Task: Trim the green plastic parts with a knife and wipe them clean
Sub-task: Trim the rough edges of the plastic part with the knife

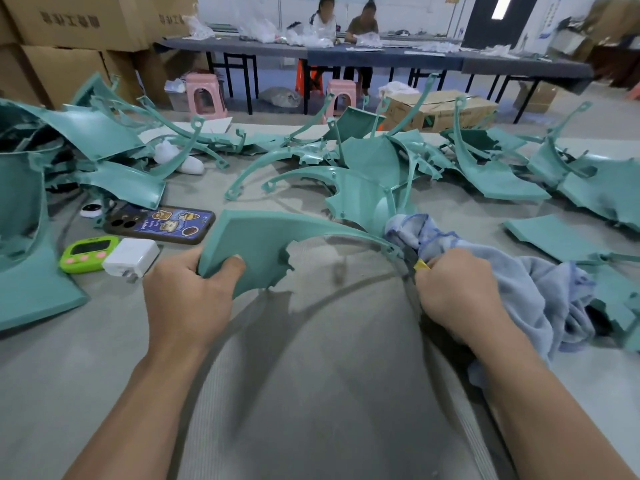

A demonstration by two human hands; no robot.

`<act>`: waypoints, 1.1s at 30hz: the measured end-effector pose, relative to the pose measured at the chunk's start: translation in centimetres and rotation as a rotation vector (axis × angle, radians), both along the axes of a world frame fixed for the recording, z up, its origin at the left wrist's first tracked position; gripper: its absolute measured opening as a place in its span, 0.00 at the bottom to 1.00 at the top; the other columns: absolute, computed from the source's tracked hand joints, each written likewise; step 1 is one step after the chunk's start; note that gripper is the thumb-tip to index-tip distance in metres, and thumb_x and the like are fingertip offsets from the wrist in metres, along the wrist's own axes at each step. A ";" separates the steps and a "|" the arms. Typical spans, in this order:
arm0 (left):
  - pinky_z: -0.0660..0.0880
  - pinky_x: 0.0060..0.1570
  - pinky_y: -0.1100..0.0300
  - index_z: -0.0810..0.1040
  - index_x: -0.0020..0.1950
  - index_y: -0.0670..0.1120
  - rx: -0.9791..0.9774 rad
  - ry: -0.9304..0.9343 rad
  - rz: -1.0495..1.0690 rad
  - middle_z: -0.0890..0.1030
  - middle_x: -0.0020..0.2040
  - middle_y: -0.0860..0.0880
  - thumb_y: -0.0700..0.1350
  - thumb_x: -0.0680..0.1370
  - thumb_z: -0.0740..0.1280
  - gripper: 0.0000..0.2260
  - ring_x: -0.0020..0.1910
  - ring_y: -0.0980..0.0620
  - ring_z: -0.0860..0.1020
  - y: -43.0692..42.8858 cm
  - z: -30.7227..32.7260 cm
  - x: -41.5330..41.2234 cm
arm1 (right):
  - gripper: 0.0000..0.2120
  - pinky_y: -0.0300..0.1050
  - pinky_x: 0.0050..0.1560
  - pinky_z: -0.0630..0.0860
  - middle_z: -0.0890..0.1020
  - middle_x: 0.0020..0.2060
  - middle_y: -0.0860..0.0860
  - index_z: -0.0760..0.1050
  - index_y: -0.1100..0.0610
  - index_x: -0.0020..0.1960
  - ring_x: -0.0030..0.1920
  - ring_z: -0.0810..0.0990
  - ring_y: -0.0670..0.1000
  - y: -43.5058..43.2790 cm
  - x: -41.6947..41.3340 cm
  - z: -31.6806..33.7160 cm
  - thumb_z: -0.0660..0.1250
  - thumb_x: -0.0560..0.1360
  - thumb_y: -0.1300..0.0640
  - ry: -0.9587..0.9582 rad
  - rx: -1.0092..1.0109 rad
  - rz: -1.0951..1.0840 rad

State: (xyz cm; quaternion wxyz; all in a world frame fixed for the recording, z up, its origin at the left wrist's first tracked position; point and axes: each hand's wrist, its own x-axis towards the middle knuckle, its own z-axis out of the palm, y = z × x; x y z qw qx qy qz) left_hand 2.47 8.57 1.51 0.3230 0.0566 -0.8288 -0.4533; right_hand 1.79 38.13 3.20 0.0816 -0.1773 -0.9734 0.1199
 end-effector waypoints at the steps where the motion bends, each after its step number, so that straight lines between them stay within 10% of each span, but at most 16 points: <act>1: 0.64 0.24 0.70 0.77 0.33 0.51 0.040 -0.016 -0.002 0.71 0.23 0.57 0.51 0.68 0.70 0.06 0.26 0.58 0.69 0.0 0.1 0.0 | 0.12 0.44 0.30 0.60 0.81 0.39 0.58 0.78 0.59 0.42 0.32 0.69 0.54 0.1 0.1 0.1 0.62 0.80 0.55 0.019 -0.043 -0.010; 8: 0.79 0.31 0.57 0.85 0.50 0.45 0.788 -0.571 -0.197 0.87 0.41 0.46 0.40 0.72 0.73 0.07 0.33 0.48 0.85 -0.8 0.6 -0.8 | 0.21 0.42 0.30 0.60 0.73 0.23 0.43 0.65 0.55 0.29 0.29 0.66 0.49 -1.5 1.5 0.7 0.64 0.79 0.54 0.459 -0.399 0.107; 18: 0.73 0.22 0.63 0.83 0.52 0.45 0.757 -0.648 -0.340 0.87 0.42 0.46 0.35 0.80 0.67 0.08 0.30 0.51 0.83 0.5 0.5 -0.4 | 0.15 0.38 0.34 0.67 0.77 0.32 0.44 0.73 0.54 0.37 0.33 0.71 0.49 -3.2 1.7 -1.0 0.64 0.82 0.51 0.633 -0.439 0.214; 33: 0.80 0.28 0.59 0.83 0.53 0.47 0.708 -0.671 -0.424 0.87 0.43 0.45 0.32 0.79 0.67 0.12 0.34 0.47 0.85 0.8 0.4 -0.3 | 0.08 0.50 0.36 0.75 0.79 0.30 0.50 0.83 0.51 0.43 0.32 0.76 0.51 -2.9 0.2 -2.0 0.69 0.79 0.52 0.145 -0.395 0.487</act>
